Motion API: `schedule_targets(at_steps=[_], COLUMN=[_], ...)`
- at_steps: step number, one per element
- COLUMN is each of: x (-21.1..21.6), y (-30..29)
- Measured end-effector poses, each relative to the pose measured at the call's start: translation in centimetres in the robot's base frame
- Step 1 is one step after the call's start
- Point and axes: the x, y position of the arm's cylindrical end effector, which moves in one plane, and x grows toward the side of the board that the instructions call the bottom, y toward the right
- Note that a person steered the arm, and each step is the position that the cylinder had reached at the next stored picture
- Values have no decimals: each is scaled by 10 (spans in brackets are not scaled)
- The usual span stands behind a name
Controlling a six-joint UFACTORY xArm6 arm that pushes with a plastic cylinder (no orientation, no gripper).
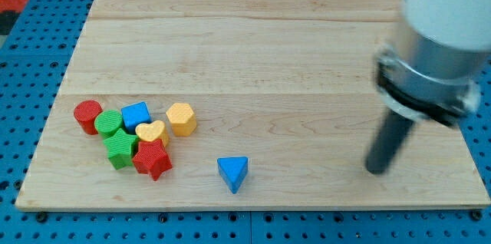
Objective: Place your arm at the bottom center of the board
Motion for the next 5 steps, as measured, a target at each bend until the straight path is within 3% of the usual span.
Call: schedule_targets(at_steps=[1, 3, 5], x=[30, 30, 31], y=[8, -20, -126])
